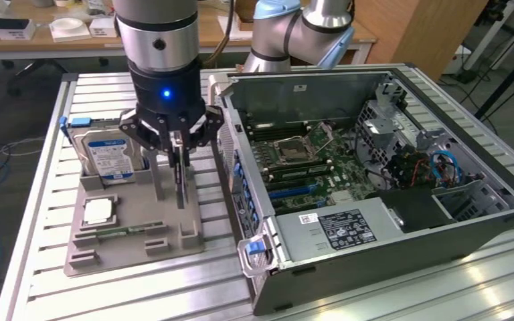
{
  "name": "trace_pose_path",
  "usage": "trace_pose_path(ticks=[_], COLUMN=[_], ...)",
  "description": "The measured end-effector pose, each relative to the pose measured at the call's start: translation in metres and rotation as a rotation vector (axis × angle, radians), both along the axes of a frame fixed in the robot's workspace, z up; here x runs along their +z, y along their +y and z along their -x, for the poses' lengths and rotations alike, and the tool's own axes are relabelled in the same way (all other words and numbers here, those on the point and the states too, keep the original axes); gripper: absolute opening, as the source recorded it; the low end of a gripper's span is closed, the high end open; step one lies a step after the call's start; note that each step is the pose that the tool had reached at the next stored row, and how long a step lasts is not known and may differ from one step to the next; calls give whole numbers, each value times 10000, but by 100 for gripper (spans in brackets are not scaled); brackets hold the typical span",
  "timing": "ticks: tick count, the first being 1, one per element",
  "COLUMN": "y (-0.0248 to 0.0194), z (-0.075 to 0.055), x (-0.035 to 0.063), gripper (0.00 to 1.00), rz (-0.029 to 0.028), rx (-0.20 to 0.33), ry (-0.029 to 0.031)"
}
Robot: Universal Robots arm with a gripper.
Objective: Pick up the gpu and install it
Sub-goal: 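Pick up the gpu and move the gpu toward the slot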
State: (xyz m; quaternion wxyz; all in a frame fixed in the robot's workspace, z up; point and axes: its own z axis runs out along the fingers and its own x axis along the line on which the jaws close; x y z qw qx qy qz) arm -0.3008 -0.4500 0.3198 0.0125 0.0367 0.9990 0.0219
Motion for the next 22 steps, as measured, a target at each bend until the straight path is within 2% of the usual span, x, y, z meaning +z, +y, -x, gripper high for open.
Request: trace_pose_path(ticks=[22], y=[0], z=[0], x=[244], gripper=[26], rz=[0], rx=[0], ry=[-1])
